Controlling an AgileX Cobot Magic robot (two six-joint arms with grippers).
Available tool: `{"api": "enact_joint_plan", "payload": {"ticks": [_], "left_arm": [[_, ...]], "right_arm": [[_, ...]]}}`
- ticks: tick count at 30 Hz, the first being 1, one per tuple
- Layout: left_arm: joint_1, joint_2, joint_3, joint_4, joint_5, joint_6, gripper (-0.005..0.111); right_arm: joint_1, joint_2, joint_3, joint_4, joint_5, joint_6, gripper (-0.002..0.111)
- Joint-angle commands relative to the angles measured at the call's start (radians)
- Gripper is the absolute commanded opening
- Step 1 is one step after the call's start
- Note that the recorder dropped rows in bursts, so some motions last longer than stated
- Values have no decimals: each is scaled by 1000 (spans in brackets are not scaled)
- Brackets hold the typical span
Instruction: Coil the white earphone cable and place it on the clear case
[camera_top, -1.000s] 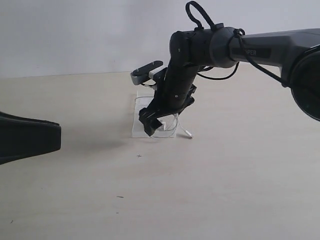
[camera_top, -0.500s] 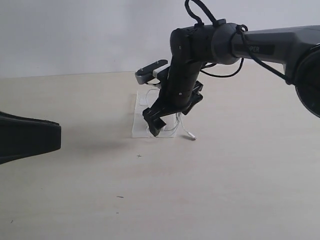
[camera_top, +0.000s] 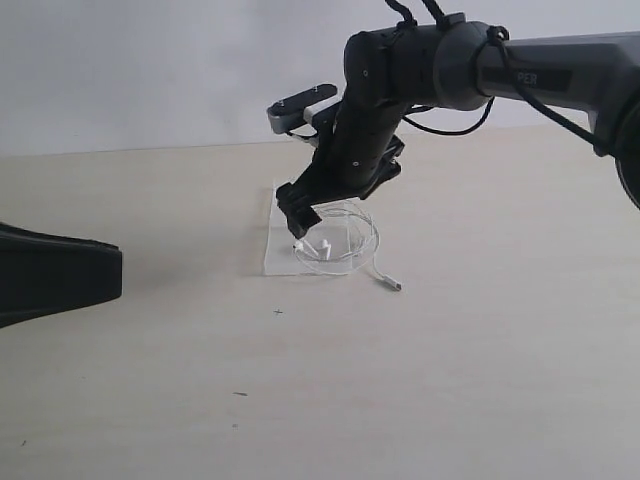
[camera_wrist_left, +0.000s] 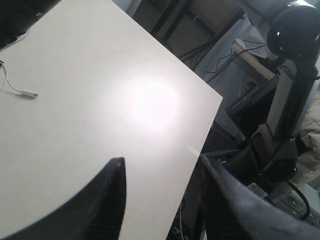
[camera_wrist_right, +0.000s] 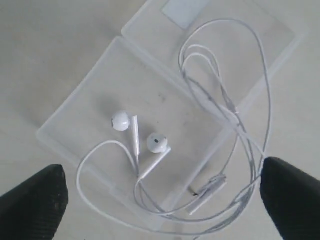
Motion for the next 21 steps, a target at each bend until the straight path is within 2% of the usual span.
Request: {"api": "enact_joint_plan", "payload": {"ticks": [1, 5, 9, 11, 14, 19, 21], "left_arm": [[-4, -4, 5, -6, 5, 4, 45], [-4, -4, 5, -6, 7, 4, 45], [-4, -4, 5, -6, 7, 4, 45], [-4, -4, 5, -6, 7, 4, 45], [-4, -4, 5, -6, 7, 4, 45], [-4, -4, 5, -6, 7, 4, 45], [-4, -4, 5, -6, 7, 2, 45]], "right_arm": [[1, -12, -8, -157, -6, 95, 100], [1, -12, -8, -284, 13, 202, 100], [1, 0, -8, -292, -8, 223, 99], [1, 18, -8, -294, -10, 242, 93], [1, 34, -8, -336, -42, 326, 73], [1, 40, -8, -332, -87, 326, 63], [1, 40, -8, -330, -103, 326, 62]]}}
